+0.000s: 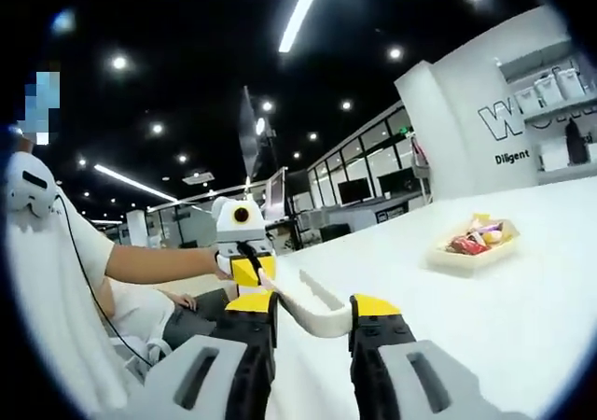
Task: Place the target food into the container with the food tongs after gripping and lifting it, then release it inside without dropping or visibly crushing the food.
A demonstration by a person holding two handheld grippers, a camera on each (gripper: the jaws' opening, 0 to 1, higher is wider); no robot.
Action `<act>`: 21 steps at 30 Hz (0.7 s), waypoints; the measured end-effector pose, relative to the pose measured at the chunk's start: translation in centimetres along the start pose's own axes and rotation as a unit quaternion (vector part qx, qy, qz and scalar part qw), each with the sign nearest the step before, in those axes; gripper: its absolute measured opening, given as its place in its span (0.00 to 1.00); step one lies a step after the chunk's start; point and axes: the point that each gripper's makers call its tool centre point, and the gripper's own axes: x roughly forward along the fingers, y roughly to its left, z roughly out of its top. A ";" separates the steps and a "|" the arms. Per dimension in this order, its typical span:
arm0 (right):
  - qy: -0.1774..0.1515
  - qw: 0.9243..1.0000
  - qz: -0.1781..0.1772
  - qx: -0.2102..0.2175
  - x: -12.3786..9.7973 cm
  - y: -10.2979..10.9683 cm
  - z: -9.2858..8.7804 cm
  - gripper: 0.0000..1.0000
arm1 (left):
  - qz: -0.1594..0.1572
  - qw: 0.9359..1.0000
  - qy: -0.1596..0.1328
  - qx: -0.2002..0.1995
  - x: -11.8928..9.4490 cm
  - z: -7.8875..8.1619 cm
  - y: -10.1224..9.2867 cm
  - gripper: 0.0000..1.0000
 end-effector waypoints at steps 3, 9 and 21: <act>0.012 1.000 -0.008 -0.016 -0.1 -0.5 -0.2 0.23 | 0.003 1.000 0.007 0.003 -0.1 -0.2 0.2 0.02; 0.024 1.000 -0.008 -0.019 -0.2 -0.8 -0.8 0.21 | 0.007 1.000 0.012 0.005 -0.2 -0.5 0.5 0.02; 0.089 0.994 -0.020 -0.060 -0.3 -2.5 -3.5 0.20 | 0.026 0.998 0.059 0.021 0.5 -2.6 1.6 0.02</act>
